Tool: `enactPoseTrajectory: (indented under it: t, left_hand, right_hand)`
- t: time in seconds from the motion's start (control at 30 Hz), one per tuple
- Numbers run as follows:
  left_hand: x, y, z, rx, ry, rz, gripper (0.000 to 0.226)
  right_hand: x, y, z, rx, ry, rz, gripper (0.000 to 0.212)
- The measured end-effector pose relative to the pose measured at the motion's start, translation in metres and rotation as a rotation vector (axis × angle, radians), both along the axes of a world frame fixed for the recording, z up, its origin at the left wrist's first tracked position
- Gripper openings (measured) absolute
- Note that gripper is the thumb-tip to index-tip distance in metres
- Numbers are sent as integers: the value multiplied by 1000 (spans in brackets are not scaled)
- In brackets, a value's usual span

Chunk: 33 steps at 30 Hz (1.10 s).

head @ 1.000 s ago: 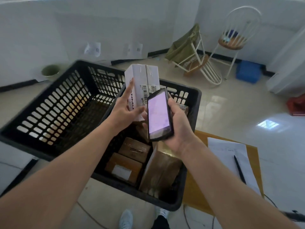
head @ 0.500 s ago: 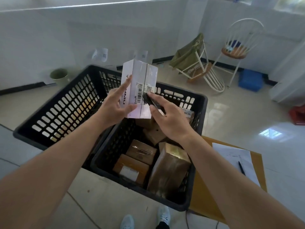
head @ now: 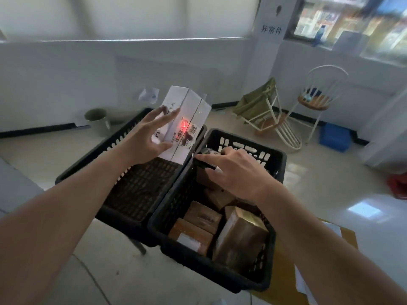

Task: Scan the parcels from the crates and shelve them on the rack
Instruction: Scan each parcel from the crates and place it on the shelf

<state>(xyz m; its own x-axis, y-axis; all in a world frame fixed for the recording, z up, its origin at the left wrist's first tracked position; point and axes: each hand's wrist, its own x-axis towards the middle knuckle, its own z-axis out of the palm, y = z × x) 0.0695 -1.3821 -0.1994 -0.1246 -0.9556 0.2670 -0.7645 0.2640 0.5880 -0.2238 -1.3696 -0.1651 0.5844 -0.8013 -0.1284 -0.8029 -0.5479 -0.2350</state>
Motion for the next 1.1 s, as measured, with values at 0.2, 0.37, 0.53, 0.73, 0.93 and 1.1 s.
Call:
enactPoseTrajectory:
  t: [0.2,0.37,0.53,0.73,0.93,1.1]
  left_hand:
    - [29,14,23,-9,-90,-11,98]
    - [45,26,38,-27,-127,-49,90]
    - [59,31,43,-37,-138,-32,87]
    - [74,30,38,-72,-129,-69,89]
    - [79,38,35,-76,-51,-83,90]
    - [76,63,44,-17,196,-108,87]
  right_hand:
    - [18,19,20,-70,64,46,49]
    - [32,36,31,-118,101,58,46]
    - [40,52,41,-144,120,37,46]
    - [43,69,43,-174,148,15,46]
    - [46,76,34,-158,-69,-71,46]
    - [69,75,23,-145,-533,-203,48]
